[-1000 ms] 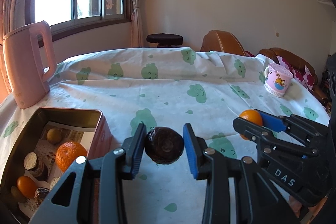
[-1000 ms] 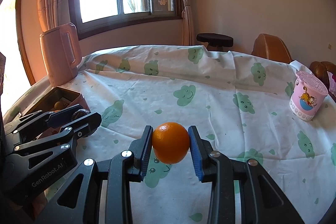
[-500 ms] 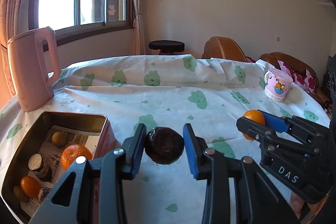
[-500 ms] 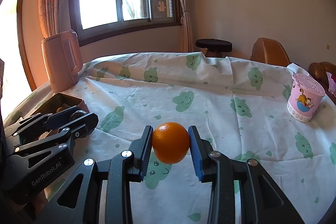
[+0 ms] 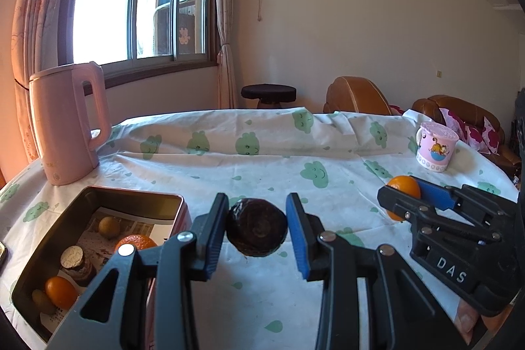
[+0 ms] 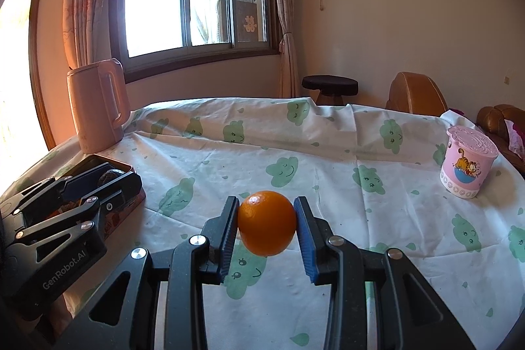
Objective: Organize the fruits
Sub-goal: 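Lift the orange with the right gripper while the left lifts the dark fruit toward the tin, then lower the orange and the dark fruit into the tin box and open both grippers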
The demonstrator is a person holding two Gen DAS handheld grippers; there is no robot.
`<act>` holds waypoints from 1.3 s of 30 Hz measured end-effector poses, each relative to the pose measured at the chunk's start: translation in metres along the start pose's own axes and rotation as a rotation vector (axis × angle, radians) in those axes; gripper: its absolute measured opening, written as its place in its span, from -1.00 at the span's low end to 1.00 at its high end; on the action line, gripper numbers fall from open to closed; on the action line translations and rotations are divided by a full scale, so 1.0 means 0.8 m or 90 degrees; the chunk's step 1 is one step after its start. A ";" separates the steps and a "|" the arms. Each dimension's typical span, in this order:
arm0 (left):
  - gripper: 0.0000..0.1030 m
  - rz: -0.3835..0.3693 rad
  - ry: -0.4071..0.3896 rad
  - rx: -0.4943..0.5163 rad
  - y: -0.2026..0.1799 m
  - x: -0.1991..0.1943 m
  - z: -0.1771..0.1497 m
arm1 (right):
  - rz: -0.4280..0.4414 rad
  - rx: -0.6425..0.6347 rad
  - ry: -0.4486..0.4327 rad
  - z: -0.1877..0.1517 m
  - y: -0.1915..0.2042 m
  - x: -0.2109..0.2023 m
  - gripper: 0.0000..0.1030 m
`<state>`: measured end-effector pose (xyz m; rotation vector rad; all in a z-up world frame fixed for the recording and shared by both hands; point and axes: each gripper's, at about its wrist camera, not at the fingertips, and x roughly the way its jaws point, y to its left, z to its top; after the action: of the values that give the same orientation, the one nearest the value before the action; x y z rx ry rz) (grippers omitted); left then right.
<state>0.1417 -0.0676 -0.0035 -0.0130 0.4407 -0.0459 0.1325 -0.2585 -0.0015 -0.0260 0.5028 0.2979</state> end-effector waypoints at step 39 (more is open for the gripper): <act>-0.26 0.062 -0.004 -0.043 0.093 -0.074 -0.015 | 0.116 -0.089 -0.043 0.025 0.121 -0.029 -0.29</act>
<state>0.0862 0.0097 0.0092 -0.0581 0.4364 0.0651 0.0946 -0.1706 0.0322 -0.1051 0.4175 0.5109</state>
